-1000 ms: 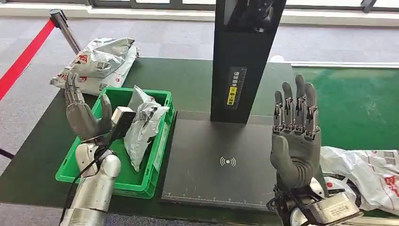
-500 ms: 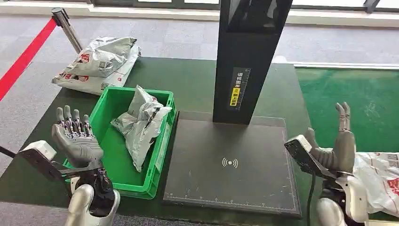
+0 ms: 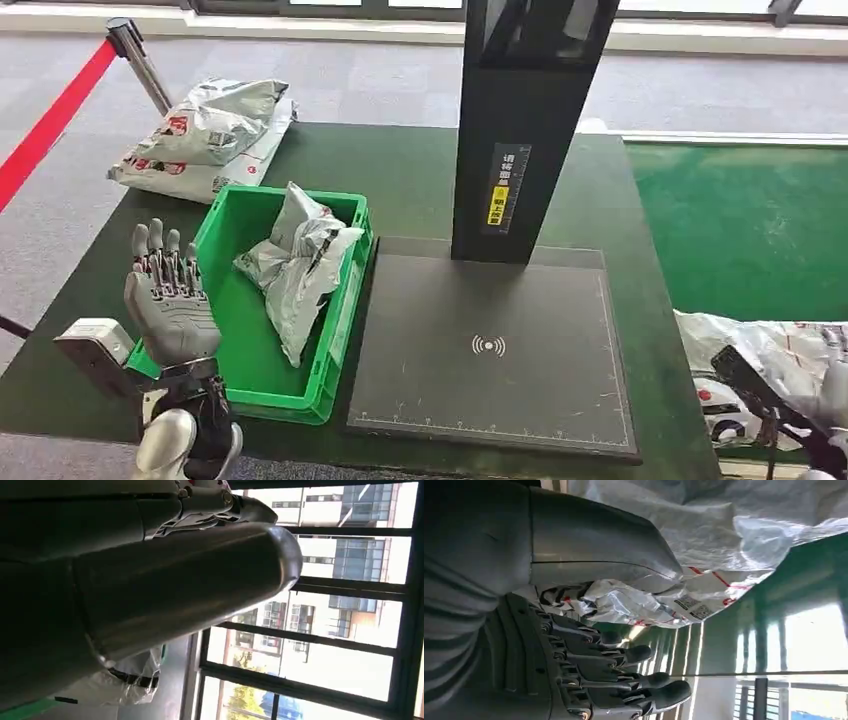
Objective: Moved the parcel from conveyor to table for the left to box.
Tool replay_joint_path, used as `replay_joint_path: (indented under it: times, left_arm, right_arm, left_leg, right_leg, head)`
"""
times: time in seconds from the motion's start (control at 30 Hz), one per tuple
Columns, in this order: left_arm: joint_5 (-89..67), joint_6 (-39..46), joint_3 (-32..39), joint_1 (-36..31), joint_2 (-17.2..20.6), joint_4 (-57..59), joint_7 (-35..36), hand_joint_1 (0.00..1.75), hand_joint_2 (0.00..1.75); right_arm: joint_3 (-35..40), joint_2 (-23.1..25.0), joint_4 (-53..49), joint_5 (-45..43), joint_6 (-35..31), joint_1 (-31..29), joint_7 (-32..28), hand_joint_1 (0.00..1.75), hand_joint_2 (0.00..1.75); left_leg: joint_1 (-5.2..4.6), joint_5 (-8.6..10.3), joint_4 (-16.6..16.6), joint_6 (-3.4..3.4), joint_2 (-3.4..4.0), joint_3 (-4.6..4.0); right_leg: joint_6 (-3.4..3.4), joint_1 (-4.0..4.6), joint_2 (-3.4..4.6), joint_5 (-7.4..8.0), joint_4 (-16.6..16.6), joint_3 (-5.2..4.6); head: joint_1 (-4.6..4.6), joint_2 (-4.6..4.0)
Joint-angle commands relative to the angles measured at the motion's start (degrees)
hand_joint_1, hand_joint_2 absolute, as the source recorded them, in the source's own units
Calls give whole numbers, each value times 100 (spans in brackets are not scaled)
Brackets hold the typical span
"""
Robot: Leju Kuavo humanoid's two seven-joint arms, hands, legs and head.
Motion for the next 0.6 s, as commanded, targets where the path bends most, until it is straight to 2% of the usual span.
replay_joint_path:
  times: [0.03,0.2,0.4,0.47,0.5,0.53,0.6]
  left_arm:
    - [7,-30,-163,-46,181,295,9,0,0]
    - [-111,-104,-226,-141,202,370,67,0,0]
    - [-154,-162,-216,-144,182,419,120,0,0]
    - [-198,-213,-241,-213,204,482,156,0,0]
    - [-262,-237,-299,-314,273,586,196,0,0]
    - [-272,-224,-328,-390,307,701,203,0,0]
    - [-271,-219,-318,-430,317,782,203,0,0]
  right_arm:
    - [-398,34,1109,-87,72,-376,-56,0,175]
    - [77,11,2480,-83,-331,-1142,-267,0,175]
    - [279,-34,2935,-200,-385,-1259,-380,0,175]
    - [450,-110,3096,-321,-159,-1257,-427,0,175]
    - [701,-214,3283,-373,421,-1256,-546,0,175]
    - [869,-248,3282,-422,621,-1201,-604,0,175]
    - [928,-216,3308,-446,607,-1181,-601,0,175]
  left_leg:
    - [3,1,-12,-1,-7,19]
    - [12,1,-15,0,16,26]
    - [10,5,-16,3,12,27]
    - [9,5,-18,3,10,30]
    - [9,4,-12,4,6,23]
    - [9,4,-8,4,4,18]
    - [10,6,-14,3,0,24]
  right_leg:
    - [-4,3,2,0,-14,21]
    - [-3,12,32,12,-25,26]
    - [-2,9,28,10,-23,29]
    - [-1,9,27,10,-24,32]
    - [0,9,21,7,-18,28]
    - [1,8,16,6,-14,24]
    - [0,10,15,9,-21,30]
  head:
    - [0,0]
    - [0,0]
    - [0,0]
    - [0,0]
    - [0,0]
    - [0,0]
    - [0,0]
